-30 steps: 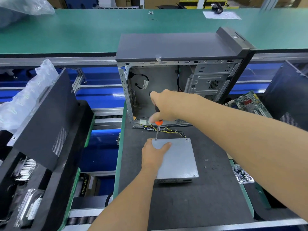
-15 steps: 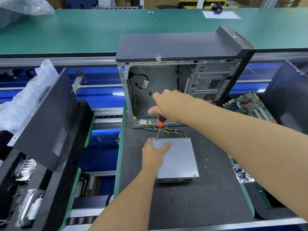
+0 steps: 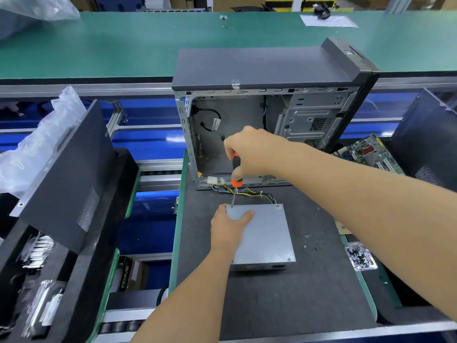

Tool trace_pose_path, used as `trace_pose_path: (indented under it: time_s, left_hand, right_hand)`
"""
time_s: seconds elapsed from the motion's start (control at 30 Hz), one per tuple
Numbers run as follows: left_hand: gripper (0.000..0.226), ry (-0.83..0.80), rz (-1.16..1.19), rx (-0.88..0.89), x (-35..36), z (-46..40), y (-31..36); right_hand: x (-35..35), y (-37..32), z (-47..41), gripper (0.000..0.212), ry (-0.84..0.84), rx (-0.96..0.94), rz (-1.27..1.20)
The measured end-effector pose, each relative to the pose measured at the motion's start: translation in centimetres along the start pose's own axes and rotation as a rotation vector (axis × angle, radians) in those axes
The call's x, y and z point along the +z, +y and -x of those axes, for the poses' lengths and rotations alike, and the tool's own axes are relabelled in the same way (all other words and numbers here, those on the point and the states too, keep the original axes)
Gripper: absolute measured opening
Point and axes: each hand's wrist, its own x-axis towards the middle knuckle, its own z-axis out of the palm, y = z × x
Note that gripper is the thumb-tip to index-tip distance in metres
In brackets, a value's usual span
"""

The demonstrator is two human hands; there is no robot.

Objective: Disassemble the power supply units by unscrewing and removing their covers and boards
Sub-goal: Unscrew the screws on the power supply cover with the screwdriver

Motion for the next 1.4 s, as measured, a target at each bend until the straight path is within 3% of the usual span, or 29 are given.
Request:
trace_pose_path:
  time_s: [0.07,0.13,0.23,0.37,0.47,0.57,0.63,0.73,0.8,0.9,1.0,1.07,1.2,1.4]
  left_hand:
    - [0.056,-0.003,-0.006,0.001,0.0,0.0,0.0]
    - [0.055,-0.007,-0.007,0.0,0.0,0.0,0.0]
    - [0.055,0.0,-0.021,0.0,-0.1,0.0,0.1]
    - [0.059,-0.005,-0.01,0.0,0.0,0.0,0.0]
    - [0.061,-0.001,-0.017,0.001,0.0,0.0,0.1]
    - [0.057,-0.003,-0.006,0.001,0.0,0.0,0.0]
    - [0.055,-0.005,-0.004,0.001,0.0,-0.1,-0.1]
    - [0.055,-0.012,0.003,-0.005,0.1,-0.1,-0.1]
    - [0.054,-0.004,-0.005,0.001,0.1,-0.1,-0.1]
    - [0.055,-0.006,-0.014,0.004,0.1,-0.1,-0.1]
    - [0.057,-0.011,-0.001,-0.004,0.1,-0.1,0.0]
    - [0.056,-0.009,0.005,-0.005,0.1,-0.1,0.0]
    - [0.056,-0.012,0.014,-0.007,0.1,-0.1,0.0]
    - [0.045,0.005,-0.001,0.002,0.1,-0.1,0.0]
  right_hand:
    - [0.5,-0.1,0.1,0.057,0.011,0.046,-0.034]
    - [0.9,-0.4,0.3,0.063,0.05,0.129,-0.038]
    - [0.8,-1.1,0.1,0.039,0.104,0.133,0.215]
    - [0.7,-1.2,-0.1,0.029,0.071,0.038,0.018]
    - [0.3,-1.2,0.0,0.048,-0.08,0.075,-0.232]
    - [-0.3,-1.4,-0.2,0.067,-0.06,0.2,0.095]
    - [-0.3,-1.5,-0.3,0.061,-0.018,0.189,0.245]
    - [-0.2,-1.2,-0.4,0.033,-0.017,0.136,0.115]
    - [-0.5,-1.0,-0.3,0.029,-0.081,0.103,0.038]
    - [-0.7,-0.8,-0.4,0.045,-0.167,0.113,0.032]
    - [-0.1,-1.0,-0.3,0.076,-0.038,0.201,0.171]
    - [0.0,-1.1,-0.4,0.071,0.035,0.209,0.235]
    - [-0.2,-0.8,-0.4,0.037,0.006,0.122,0.128]
    - [-0.3,-0.2,-0.7,0.034,-0.059,0.073,-0.063]
